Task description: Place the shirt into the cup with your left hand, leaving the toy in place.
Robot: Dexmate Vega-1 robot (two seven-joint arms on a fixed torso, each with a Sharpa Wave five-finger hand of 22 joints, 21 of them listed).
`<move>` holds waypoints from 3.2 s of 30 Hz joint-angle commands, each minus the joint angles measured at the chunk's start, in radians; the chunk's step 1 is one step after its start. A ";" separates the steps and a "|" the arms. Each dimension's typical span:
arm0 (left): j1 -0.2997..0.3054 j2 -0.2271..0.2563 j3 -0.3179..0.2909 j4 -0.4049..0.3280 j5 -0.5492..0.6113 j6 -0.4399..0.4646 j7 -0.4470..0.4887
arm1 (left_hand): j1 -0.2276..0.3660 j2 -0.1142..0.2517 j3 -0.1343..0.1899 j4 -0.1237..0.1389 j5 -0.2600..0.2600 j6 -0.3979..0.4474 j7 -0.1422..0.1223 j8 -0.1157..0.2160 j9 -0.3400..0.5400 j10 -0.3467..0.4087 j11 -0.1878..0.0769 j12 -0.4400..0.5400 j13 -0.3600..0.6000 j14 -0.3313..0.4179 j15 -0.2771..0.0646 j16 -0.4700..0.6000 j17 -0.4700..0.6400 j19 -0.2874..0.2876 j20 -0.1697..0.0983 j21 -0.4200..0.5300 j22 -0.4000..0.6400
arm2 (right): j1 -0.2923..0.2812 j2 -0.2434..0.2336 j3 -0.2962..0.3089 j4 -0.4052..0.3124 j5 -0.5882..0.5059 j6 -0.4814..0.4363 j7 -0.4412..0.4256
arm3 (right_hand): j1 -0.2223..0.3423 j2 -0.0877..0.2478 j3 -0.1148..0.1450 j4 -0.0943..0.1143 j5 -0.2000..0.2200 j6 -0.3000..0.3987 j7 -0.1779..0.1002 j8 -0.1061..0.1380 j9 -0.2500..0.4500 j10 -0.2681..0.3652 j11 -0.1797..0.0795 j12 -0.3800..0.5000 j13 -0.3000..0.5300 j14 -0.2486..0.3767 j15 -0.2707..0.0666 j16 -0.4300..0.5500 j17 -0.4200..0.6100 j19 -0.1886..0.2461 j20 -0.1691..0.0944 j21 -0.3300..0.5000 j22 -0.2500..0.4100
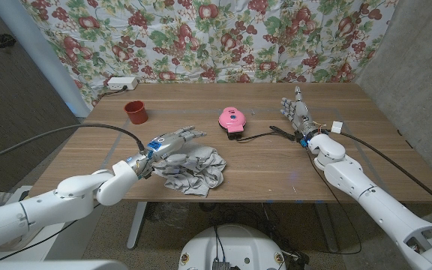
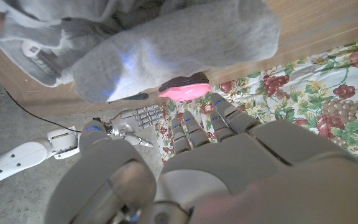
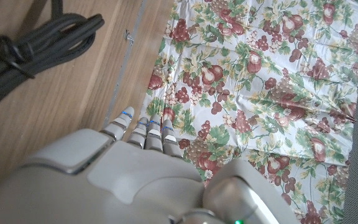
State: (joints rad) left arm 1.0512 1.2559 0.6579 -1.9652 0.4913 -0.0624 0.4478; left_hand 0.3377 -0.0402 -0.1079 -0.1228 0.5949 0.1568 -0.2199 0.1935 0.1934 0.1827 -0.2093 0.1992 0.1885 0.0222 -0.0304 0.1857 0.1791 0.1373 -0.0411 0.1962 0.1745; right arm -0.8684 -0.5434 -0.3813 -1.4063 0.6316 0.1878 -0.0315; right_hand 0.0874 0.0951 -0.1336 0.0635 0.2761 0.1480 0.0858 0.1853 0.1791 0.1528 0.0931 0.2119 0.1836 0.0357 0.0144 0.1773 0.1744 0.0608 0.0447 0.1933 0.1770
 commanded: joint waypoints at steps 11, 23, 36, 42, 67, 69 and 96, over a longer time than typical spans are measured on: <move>0.027 0.016 0.001 -0.012 0.026 0.039 0.042 | 0.016 -0.007 -0.007 -0.004 0.014 0.002 0.000 0.008 0.002 -0.010 0.001 -0.003 0.003 -0.007 -0.171 0.003 0.006 -0.002 -0.046 0.000 0.005 | 0.001 -0.010 0.004 -0.004 0.005 -0.010 0.005 | 0.002 0.000 0.007 0.000 -0.003 0.007 -0.001 0.004 0.005 0.001 0.000 0.001 0.003 0.000 0.000 0.005 0.004 -0.004 0.001 0.003 0.003; 0.023 -0.014 0.017 0.010 0.051 0.043 0.060 | 0.027 -0.010 -0.008 -0.008 0.023 0.003 0.000 0.010 0.002 -0.013 -0.003 -0.003 0.003 -0.009 -0.174 0.003 0.006 -0.002 -0.048 -0.001 0.004 | -0.008 -0.024 0.003 -0.027 0.003 -0.029 -0.004 | 0.002 0.000 0.008 0.000 -0.004 0.007 -0.001 0.004 0.005 0.001 -0.001 0.001 0.003 0.000 0.000 0.005 0.004 -0.005 0.001 0.003 0.003; 0.019 -0.023 0.033 0.026 0.077 0.059 0.052 | 0.061 -0.029 -0.010 -0.025 0.037 -0.003 0.000 0.011 0.002 -0.028 -0.004 -0.007 0.004 -0.011 -0.171 0.003 0.006 -0.006 -0.042 -0.003 0.003 | -0.014 -0.023 0.003 -0.033 0.005 -0.034 -0.010 | 0.002 -0.001 0.008 0.000 -0.004 0.007 -0.001 0.004 0.005 0.002 -0.001 0.001 0.003 0.000 -0.001 0.006 0.004 -0.005 0.002 0.003 0.003; 0.017 -0.028 0.038 0.028 0.085 0.067 0.049 | 0.095 -0.048 -0.011 -0.038 0.048 -0.012 0.000 0.010 0.002 -0.031 -0.004 -0.005 0.004 -0.008 -0.174 0.004 0.006 -0.003 -0.037 -0.001 0.004 | -0.005 -0.018 -0.002 -0.022 0.004 -0.034 -0.003 | 0.002 -0.001 0.009 0.000 -0.004 0.007 -0.001 0.004 0.005 0.002 0.000 0.001 0.003 0.000 -0.002 0.006 0.004 -0.005 0.002 0.003 0.003; 0.001 -0.040 0.061 0.047 0.081 0.043 0.009 | 0.148 -0.067 -0.014 -0.042 0.065 -0.018 0.000 0.012 0.003 -0.028 -0.004 0.000 0.005 0.002 -0.166 0.007 0.007 -0.001 -0.024 0.001 0.005 | -0.007 -0.022 0.000 -0.027 0.004 -0.038 -0.005 | 0.001 -0.002 0.010 0.000 -0.005 0.008 -0.001 0.005 0.005 0.002 -0.002 0.001 0.003 0.000 -0.001 0.005 0.004 -0.006 0.003 0.002 0.003; 0.000 -0.040 0.062 0.048 0.084 0.043 0.006 | 0.151 -0.068 -0.014 -0.041 0.067 -0.018 0.000 0.013 0.003 -0.031 -0.004 -0.001 0.005 0.000 -0.167 0.007 0.007 -0.002 -0.024 0.001 0.006 | -0.007 -0.023 0.000 -0.028 0.004 -0.038 -0.004 | 0.001 -0.002 0.010 0.000 -0.005 0.008 -0.001 0.005 0.005 0.002 0.000 0.001 0.003 0.000 -0.002 0.006 0.004 -0.006 0.003 0.002 0.003; -0.005 -0.032 0.081 0.049 0.082 0.048 -0.069 | 0.212 -0.035 0.008 -0.036 0.078 -0.044 -0.001 0.007 0.003 -0.064 0.005 -0.008 0.005 0.002 -0.158 0.008 0.009 -0.002 -0.001 0.004 0.009 | -0.004 -0.031 0.001 -0.035 0.008 -0.047 0.003 | -0.001 -0.003 0.011 0.000 -0.006 0.014 -0.004 0.007 0.005 0.007 0.004 0.003 0.003 0.000 0.001 0.006 0.004 -0.007 0.009 0.002 0.003</move>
State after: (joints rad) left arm 1.0537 1.2200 0.7301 -1.9211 0.5732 -0.0170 0.4477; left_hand 0.5353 -0.0816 -0.1047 -0.1559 0.6663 0.1188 -0.2179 0.2012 0.1929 0.1270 -0.2037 0.1952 0.1883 0.0185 -0.0340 0.1857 0.1839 0.1332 -0.0373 0.1954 0.1789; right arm -0.8738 -0.5720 -0.3811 -1.4384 0.6368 0.1445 -0.0307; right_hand 0.0874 0.0951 -0.1253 0.0635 0.2761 0.1536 0.0802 0.1853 0.1791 0.1528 0.0930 0.2119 0.1836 0.0356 0.0145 0.1773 0.1744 0.0574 0.0482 0.1933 0.1770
